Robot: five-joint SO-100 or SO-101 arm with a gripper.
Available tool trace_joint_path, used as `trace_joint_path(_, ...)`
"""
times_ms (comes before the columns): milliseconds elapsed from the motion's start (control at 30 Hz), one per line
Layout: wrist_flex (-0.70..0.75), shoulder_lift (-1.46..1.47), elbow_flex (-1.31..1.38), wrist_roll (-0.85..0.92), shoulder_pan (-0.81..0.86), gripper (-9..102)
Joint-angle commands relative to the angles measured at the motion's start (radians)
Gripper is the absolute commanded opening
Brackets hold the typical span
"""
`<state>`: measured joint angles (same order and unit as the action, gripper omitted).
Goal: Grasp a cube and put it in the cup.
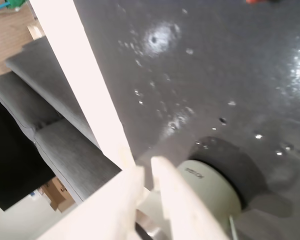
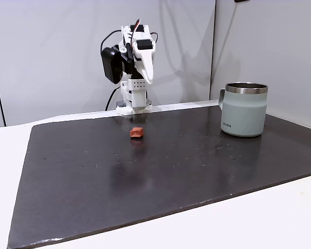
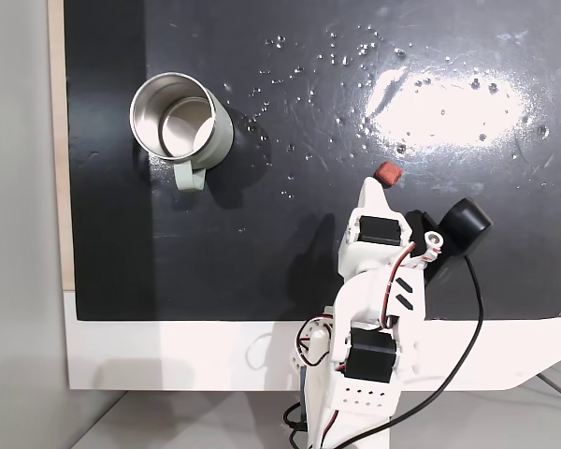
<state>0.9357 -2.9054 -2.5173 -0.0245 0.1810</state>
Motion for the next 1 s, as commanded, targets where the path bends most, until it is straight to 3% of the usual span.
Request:
trace_joint_path(0,0.032,0.100,0.199,-0.008,0.046,0)
trace_joint_path(600,0.272,0.718,0.738,-0.005,0.123,0)
trace_joint_path(967,0.437,0.848,0.818,-0.034,0.114,0)
